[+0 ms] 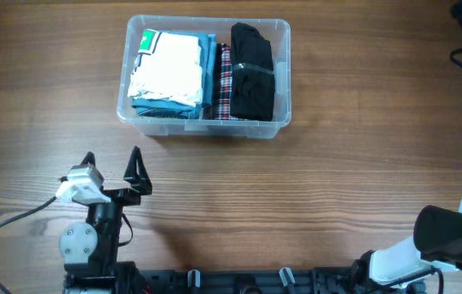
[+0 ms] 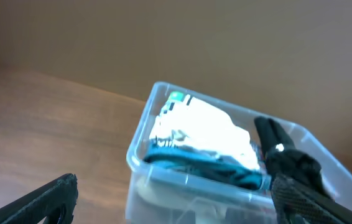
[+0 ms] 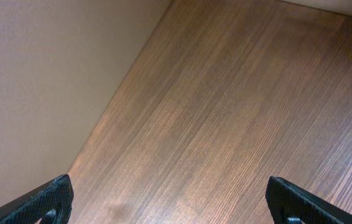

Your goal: Pack container

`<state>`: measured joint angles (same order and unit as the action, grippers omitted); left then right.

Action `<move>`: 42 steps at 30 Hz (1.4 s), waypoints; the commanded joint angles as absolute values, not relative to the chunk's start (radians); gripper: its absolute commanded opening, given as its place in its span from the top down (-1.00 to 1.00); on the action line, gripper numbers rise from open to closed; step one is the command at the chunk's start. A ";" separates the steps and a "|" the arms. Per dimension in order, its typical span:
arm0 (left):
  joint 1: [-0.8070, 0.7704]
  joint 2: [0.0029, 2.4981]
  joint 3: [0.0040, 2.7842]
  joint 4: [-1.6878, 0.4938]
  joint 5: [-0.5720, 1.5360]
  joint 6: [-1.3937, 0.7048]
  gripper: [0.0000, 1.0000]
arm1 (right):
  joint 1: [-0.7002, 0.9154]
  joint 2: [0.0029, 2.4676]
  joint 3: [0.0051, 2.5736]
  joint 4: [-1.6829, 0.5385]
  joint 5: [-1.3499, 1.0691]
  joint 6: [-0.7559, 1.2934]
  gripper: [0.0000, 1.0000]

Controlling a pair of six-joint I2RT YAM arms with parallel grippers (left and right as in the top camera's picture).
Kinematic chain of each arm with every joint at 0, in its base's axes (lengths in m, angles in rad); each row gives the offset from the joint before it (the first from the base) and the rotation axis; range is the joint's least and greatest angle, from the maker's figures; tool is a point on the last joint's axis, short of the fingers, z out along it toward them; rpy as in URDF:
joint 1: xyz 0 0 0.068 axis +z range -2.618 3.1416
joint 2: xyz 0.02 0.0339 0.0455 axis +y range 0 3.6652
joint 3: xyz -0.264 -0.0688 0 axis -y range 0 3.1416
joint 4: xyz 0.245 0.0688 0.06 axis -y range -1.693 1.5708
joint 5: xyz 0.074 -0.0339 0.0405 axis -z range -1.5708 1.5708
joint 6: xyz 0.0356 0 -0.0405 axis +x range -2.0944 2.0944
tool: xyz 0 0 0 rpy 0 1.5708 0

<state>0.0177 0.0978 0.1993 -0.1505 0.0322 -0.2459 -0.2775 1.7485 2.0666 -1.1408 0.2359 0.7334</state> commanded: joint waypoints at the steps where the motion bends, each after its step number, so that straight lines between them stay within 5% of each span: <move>1: 0.011 0.059 0.154 -0.159 0.057 -0.244 -1.00 | -0.275 1.746 2.066 -1.138 0.237 0.743 -0.99; 31: 0.011 0.006 0.050 -0.174 0.044 -0.240 -0.99 | -0.255 1.714 2.066 -1.138 0.238 0.743 -0.99; 39: 0.011 0.006 0.050 -0.174 0.044 -0.240 -0.99 | 0.083 1.353 2.065 -1.191 0.455 0.729 -0.99; 42: 0.011 0.006 0.050 -0.174 0.044 -0.240 -0.99 | 0.086 1.200 1.896 -1.129 0.455 0.720 -0.99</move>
